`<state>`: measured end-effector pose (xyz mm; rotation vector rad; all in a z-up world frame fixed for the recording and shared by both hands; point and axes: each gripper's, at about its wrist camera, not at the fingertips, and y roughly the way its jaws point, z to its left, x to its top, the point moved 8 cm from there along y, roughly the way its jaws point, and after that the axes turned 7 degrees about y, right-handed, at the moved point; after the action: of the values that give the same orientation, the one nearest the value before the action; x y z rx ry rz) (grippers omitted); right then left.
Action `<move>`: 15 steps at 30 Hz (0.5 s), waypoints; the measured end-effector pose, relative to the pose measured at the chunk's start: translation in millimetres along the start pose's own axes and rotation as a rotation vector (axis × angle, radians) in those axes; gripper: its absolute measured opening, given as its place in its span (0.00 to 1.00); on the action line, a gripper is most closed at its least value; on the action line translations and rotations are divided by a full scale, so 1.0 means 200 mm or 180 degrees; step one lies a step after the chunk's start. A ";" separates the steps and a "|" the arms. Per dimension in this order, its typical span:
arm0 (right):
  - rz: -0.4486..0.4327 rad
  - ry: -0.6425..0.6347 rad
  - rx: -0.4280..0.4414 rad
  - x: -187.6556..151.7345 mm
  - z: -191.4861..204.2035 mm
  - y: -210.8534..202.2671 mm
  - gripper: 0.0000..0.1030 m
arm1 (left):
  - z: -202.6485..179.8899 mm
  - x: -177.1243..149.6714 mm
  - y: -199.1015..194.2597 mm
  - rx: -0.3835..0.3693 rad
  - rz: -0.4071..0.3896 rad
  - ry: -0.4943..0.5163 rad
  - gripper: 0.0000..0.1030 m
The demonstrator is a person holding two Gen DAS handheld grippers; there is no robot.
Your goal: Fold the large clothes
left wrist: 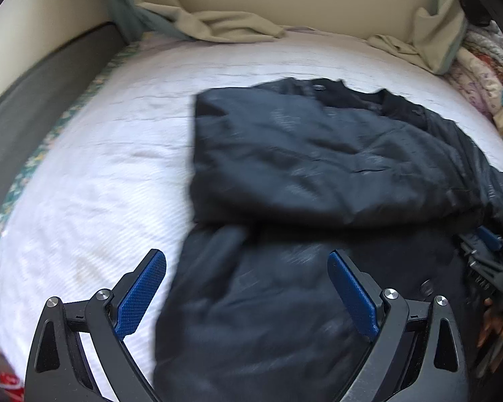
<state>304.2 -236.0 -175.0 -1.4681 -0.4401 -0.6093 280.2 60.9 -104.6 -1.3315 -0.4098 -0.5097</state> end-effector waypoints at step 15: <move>0.0215 0.0603 0.0570 0.13 -0.12 -0.44 0.78 | 0.06 -0.12 -0.04 -0.0313 0.0099 -0.0387 0.96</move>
<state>267.3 -261.9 -90.8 -1.2374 -0.2881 -0.6323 255.5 74.1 -109.8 -1.4665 -0.4684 -0.4287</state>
